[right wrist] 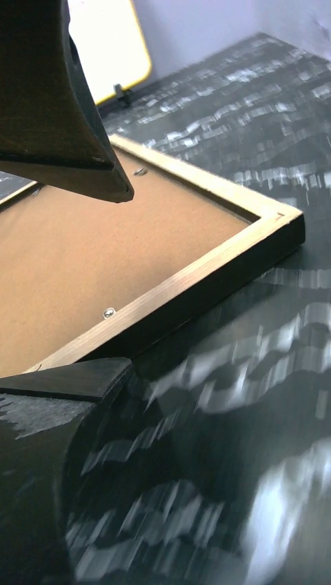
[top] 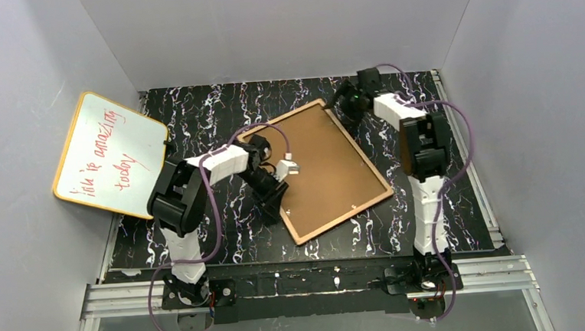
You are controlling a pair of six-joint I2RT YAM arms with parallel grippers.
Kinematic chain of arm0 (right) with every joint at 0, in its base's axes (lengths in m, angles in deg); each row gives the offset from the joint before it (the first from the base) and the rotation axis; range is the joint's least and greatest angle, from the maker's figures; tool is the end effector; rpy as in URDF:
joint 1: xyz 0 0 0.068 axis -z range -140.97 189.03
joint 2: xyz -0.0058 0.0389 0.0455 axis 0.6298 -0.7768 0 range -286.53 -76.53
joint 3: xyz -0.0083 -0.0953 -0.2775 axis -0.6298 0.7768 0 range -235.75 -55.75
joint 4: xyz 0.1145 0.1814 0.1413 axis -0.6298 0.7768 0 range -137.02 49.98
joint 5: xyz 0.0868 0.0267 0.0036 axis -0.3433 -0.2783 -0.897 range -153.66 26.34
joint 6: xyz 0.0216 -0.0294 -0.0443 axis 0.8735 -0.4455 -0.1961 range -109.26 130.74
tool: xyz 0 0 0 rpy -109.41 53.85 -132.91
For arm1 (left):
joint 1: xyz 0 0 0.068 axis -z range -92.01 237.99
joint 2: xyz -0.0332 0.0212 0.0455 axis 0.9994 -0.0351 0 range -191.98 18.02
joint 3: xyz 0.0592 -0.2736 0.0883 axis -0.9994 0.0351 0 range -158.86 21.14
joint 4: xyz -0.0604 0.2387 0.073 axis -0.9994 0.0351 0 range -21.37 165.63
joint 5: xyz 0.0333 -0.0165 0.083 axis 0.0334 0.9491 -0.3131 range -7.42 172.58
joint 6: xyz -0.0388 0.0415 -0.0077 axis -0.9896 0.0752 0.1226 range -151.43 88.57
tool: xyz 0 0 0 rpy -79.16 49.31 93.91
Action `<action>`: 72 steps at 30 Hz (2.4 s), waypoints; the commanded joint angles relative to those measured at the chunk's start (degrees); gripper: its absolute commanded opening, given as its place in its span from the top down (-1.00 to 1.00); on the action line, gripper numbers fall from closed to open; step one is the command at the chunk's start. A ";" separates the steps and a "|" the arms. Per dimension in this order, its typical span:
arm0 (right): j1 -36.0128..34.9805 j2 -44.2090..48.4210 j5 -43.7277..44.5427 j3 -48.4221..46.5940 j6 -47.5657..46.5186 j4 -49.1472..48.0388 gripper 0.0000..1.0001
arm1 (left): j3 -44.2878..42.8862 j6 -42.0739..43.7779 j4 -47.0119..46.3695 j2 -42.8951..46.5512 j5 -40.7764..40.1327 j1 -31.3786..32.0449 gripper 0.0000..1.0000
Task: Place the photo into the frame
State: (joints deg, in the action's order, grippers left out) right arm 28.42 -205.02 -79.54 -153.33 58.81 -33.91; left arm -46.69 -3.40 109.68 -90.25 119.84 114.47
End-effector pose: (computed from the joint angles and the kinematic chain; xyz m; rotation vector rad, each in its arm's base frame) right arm 0.5049 0.1058 0.1864 0.6495 2.3676 0.8074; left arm 0.2996 -0.1767 0.1693 1.3617 2.4881 -0.9530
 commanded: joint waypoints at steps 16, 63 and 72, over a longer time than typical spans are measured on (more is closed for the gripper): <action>1.39 12.44 -0.86 -2.73 -9.01 11.76 -0.97 | -25.60 13.70 27.11 -2.36 2.32 -0.89 -0.13; 14.65 38.77 9.68 34.99 -6.80 7.69 -0.96 | -2.57 10.02 12.41 0.15 3.95 -17.10 0.31; -2.45 38.46 0.93 32.45 -3.80 -1.00 -0.77 | -9.59 9.11 17.30 -5.98 14.14 -20.46 0.19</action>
State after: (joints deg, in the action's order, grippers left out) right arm 35.74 -164.30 -73.25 -117.92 52.98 -29.17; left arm -54.78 5.87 123.32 -93.62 127.03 93.96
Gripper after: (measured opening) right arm 0.893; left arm 0.397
